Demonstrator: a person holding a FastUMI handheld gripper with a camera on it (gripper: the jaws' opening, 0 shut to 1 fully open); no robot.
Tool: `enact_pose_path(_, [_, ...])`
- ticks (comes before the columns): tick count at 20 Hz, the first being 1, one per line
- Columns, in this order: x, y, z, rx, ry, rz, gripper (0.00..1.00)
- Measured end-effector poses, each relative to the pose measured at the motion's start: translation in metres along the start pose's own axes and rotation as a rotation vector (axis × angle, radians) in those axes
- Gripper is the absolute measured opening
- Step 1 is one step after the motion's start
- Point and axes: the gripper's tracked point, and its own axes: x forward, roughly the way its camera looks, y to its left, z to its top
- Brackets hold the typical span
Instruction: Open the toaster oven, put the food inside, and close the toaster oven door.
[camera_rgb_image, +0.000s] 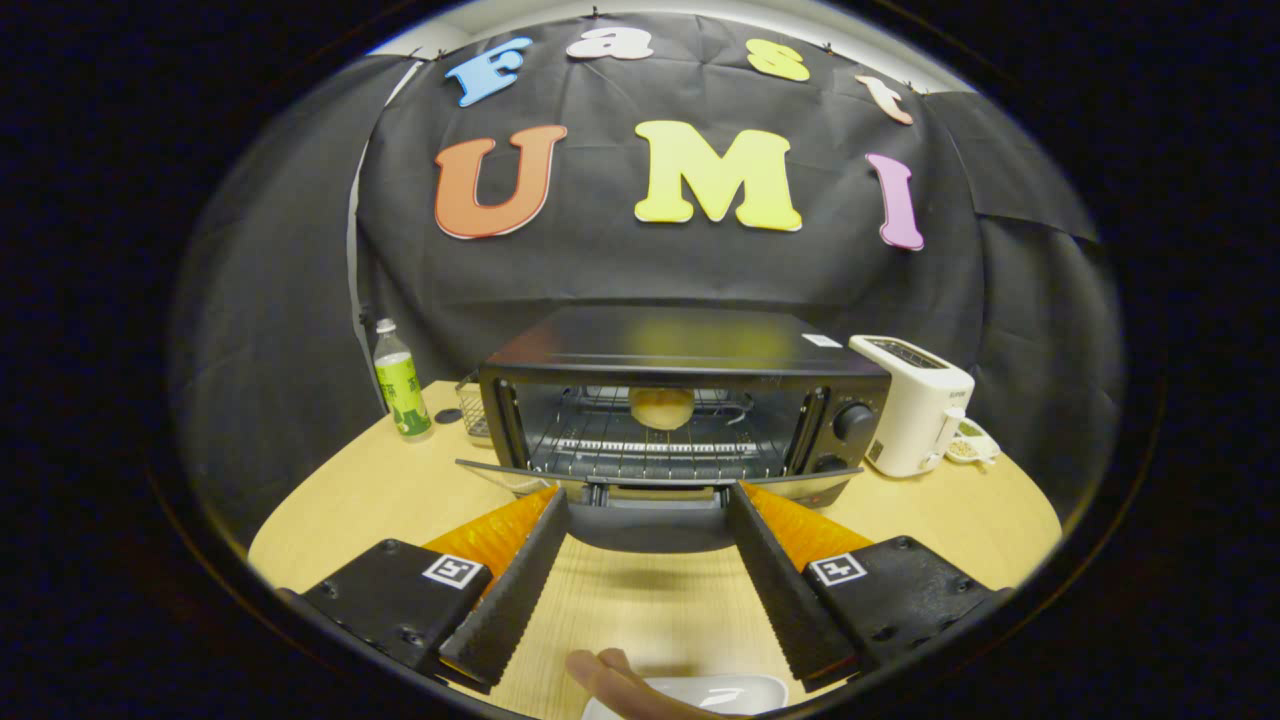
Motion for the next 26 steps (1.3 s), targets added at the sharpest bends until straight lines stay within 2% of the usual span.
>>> enact_pose_path(6, [-0.014, 0.005, 0.002, 0.042, -0.009, 0.023, 1.00])
enact_pose_path(10, [-0.044, 0.008, 0.007, 0.056, -0.008, 0.037, 1.00])
enact_pose_path(15, [-0.092, 0.008, 0.033, 0.063, -0.055, 0.034, 1.00])
enact_pose_path(22, [-0.182, -0.017, 0.094, 0.016, -0.213, -0.036, 1.00])
enact_pose_path(26, [-0.233, -0.034, 0.114, 0.037, -0.276, -0.061, 1.00])
